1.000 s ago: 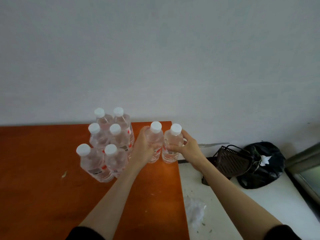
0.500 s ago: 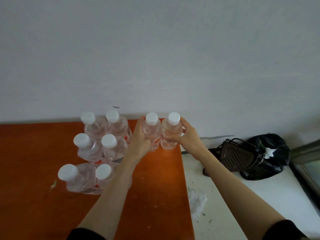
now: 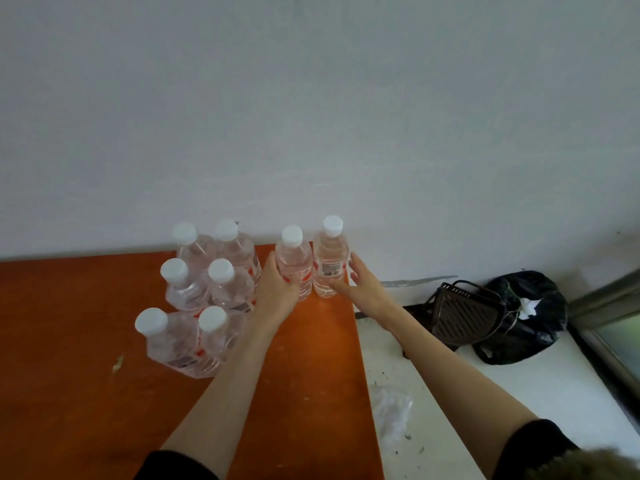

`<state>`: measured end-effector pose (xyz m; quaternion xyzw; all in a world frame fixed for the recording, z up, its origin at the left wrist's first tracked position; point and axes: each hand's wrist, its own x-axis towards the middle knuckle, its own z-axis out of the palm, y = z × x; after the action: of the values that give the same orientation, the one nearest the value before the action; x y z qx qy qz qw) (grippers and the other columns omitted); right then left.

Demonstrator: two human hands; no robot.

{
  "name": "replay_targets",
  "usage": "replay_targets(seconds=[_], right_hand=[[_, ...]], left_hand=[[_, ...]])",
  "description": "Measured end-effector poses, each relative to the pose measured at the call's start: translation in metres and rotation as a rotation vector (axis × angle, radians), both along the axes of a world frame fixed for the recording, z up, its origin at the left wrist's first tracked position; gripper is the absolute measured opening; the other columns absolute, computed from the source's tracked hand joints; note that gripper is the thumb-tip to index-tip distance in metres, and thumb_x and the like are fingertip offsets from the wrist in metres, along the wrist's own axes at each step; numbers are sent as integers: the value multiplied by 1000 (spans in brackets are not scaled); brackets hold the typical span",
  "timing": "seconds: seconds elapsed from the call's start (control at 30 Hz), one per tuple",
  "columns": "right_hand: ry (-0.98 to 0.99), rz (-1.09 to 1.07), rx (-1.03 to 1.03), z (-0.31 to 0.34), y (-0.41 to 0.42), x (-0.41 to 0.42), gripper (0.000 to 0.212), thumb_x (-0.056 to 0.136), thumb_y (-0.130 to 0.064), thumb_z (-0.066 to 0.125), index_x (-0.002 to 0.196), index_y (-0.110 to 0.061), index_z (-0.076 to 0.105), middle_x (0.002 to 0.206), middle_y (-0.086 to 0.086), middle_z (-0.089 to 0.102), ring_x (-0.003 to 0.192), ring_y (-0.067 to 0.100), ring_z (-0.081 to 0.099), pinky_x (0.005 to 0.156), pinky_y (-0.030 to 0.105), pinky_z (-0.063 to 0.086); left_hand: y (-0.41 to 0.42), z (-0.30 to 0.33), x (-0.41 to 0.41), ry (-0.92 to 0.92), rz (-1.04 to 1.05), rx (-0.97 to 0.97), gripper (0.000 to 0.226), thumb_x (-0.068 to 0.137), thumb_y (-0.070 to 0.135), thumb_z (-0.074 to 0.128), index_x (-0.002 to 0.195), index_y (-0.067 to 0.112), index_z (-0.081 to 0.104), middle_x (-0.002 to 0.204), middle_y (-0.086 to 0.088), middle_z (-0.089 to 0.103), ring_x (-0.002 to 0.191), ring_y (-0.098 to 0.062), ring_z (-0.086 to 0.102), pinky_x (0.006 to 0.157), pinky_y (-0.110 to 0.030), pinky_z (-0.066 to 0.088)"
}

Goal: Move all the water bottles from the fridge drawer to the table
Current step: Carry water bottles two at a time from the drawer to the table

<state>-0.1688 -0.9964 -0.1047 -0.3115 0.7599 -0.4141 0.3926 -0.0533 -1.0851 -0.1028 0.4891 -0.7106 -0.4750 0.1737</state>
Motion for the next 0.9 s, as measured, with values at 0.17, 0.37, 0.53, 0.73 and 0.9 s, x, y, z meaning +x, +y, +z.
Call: replay_targets(seconds=[0.17, 0.37, 0.53, 0.73, 0.9], right_hand=[[126, -47, 76, 13, 51, 14, 72, 90, -42, 52, 148, -20, 15, 154, 4, 24, 139, 25, 29, 110, 42, 29], [582, 54, 53, 53, 155, 23, 73, 91, -45, 51, 149, -22, 13, 158, 2, 4, 145, 21, 10, 117, 40, 17], [1093, 81, 236, 106, 244, 28, 84, 87, -60, 45, 148, -32, -5, 157, -1, -16, 145, 23, -10, 116, 53, 2], [1382, -154, 370, 161, 352, 53, 93, 80, -69, 43, 147, -33, -11, 156, 1, -17, 144, 26, -14, 113, 56, -5], [1371, -402, 455, 176, 445, 114, 91, 80, -69, 44, 147, -33, -5, 157, 1, -13, 145, 25, -11, 115, 56, -1]], left_hand=[[56, 29, 23, 8, -75, -87, 47, 96, 28, 45, 139, 16, 32, 138, 2, 43, 116, -8, 45, 95, -26, 38], [130, 59, 52, 62, -292, -220, 61, 93, 45, 41, 147, 27, 17, 154, 4, 22, 140, -16, 24, 110, -34, 23], [177, 96, 52, -34, -546, -589, 70, 89, 58, 37, 147, 34, 5, 158, 7, 4, 145, -14, 1, 118, -46, 13], [242, 161, 40, -40, -714, -1052, 75, 83, 71, 13, 146, 36, -6, 157, 8, -8, 144, -16, -13, 115, -44, -8], [318, 174, 57, 78, -924, -1153, 78, 77, 70, 6, 147, 35, -4, 158, 8, -3, 145, -17, -9, 115, -46, -5]])
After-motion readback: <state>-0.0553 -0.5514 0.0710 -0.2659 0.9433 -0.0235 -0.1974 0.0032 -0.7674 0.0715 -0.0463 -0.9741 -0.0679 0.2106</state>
